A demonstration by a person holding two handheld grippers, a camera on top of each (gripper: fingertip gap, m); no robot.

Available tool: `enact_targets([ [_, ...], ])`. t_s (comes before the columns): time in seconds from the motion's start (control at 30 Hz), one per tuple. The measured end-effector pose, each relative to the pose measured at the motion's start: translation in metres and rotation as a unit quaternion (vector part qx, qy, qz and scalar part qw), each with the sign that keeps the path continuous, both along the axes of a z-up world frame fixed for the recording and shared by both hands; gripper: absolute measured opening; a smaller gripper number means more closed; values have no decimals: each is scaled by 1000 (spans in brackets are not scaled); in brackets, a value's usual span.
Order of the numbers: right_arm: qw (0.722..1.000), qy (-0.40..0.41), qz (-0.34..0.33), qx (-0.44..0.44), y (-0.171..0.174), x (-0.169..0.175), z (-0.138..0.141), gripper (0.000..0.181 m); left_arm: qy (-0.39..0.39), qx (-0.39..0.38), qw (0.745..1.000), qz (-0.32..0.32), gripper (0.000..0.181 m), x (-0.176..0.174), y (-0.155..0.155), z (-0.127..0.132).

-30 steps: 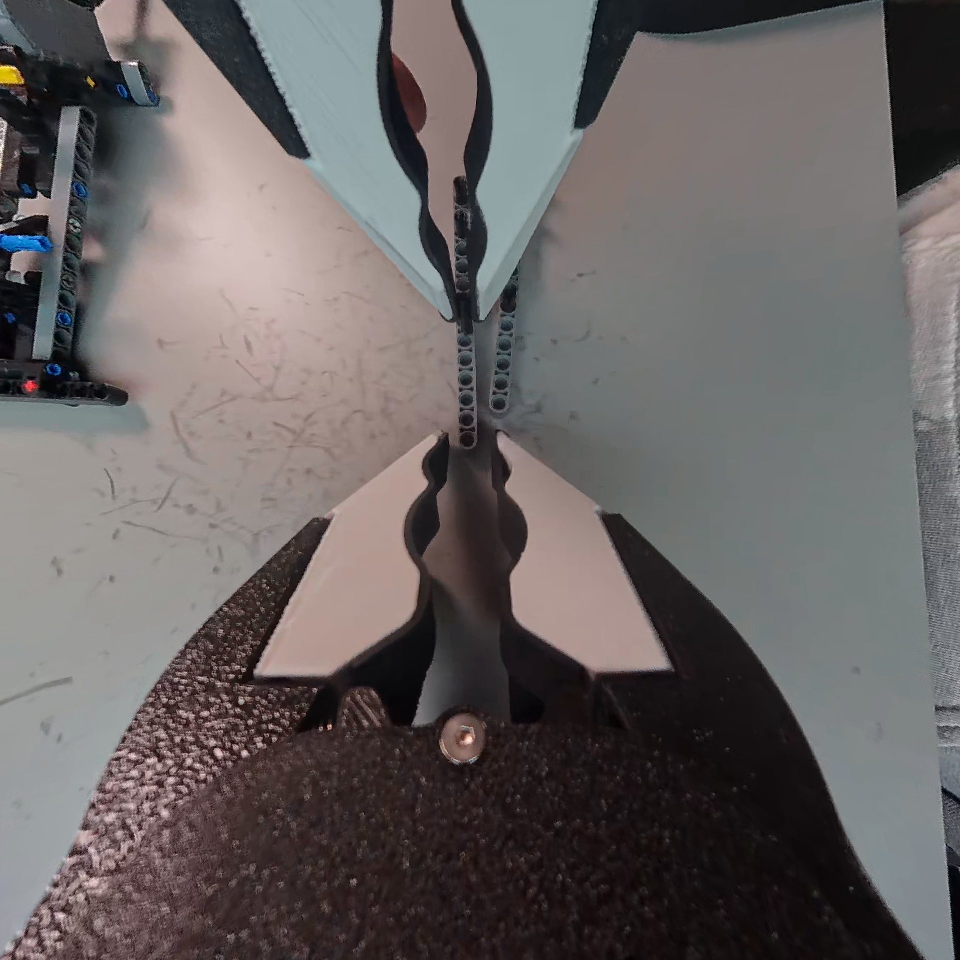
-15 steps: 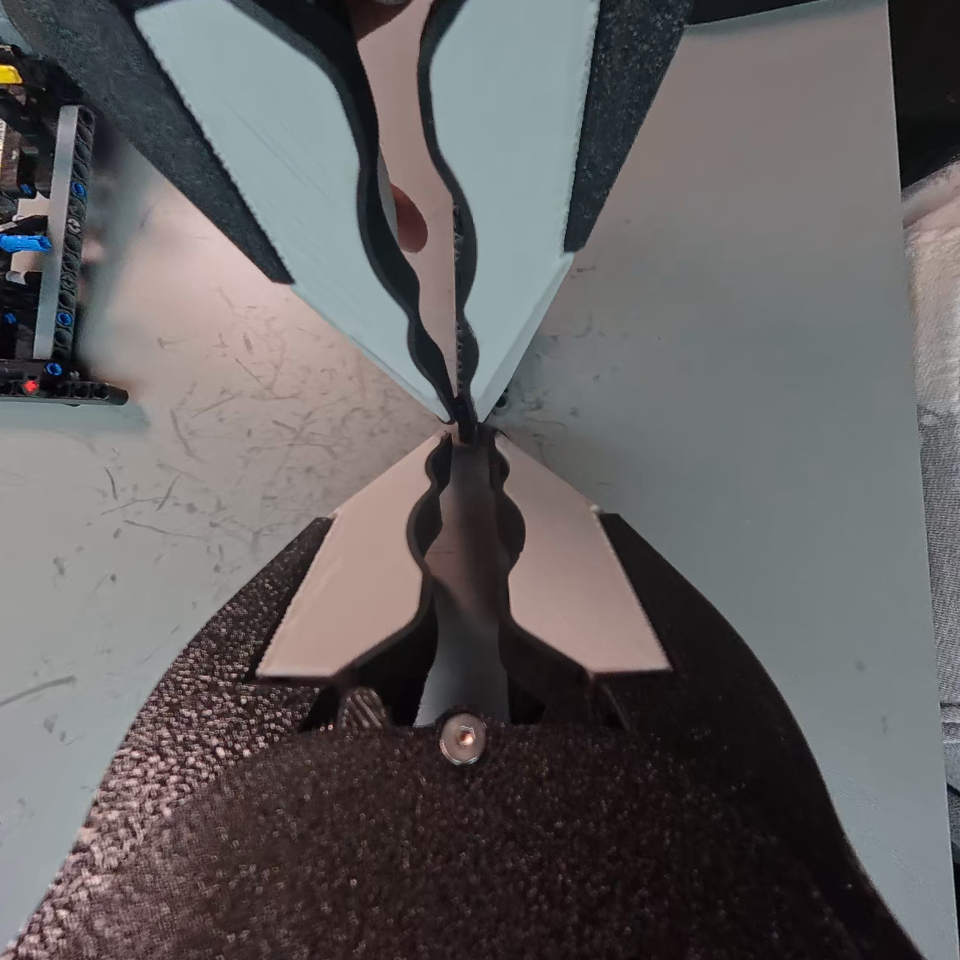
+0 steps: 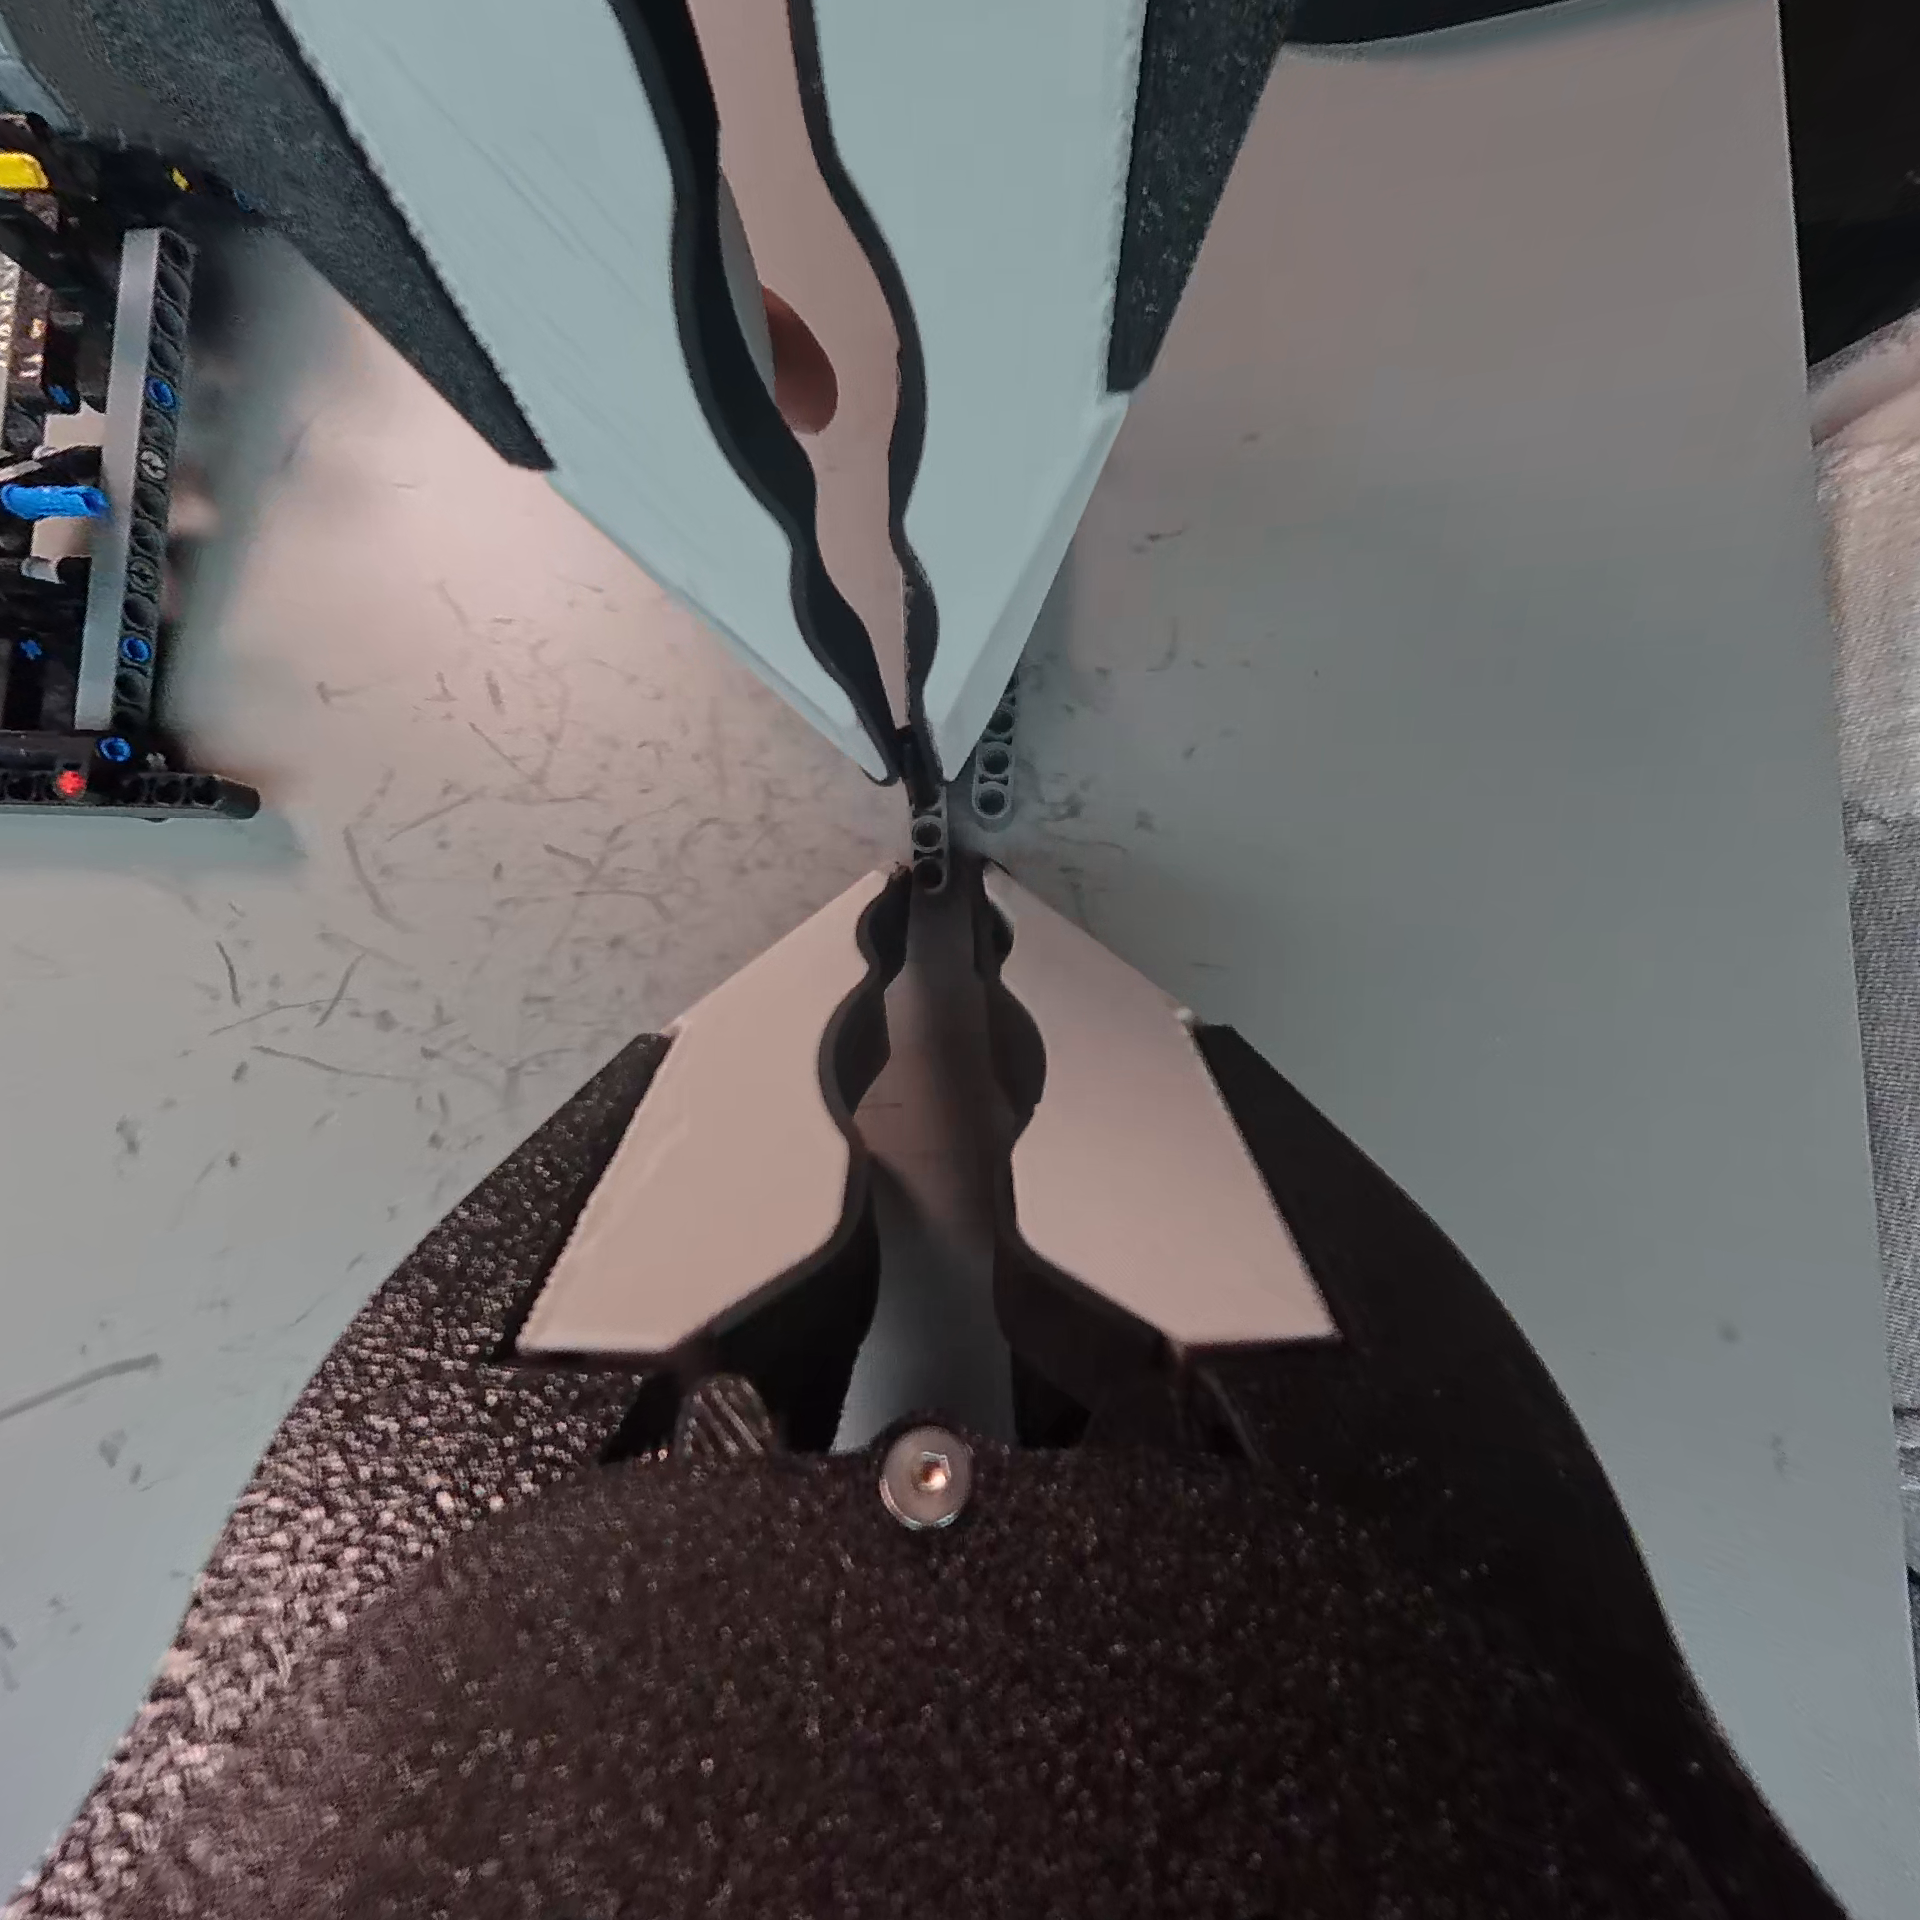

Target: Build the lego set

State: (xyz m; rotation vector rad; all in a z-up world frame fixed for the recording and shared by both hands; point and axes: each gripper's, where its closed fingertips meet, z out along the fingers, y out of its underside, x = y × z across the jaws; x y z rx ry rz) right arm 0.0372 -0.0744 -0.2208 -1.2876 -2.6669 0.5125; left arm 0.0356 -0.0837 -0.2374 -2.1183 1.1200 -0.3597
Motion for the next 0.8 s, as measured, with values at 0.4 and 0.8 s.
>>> enact_targets([
  [0.4,1000,-6,-3,6,8,9,0,4,2,3,1000,-4,10,1,-1,0],
  [0.8,1000,-18,-3,13,13,17,-2,5,2,2,1000,-4,10,1,-1,0],
])
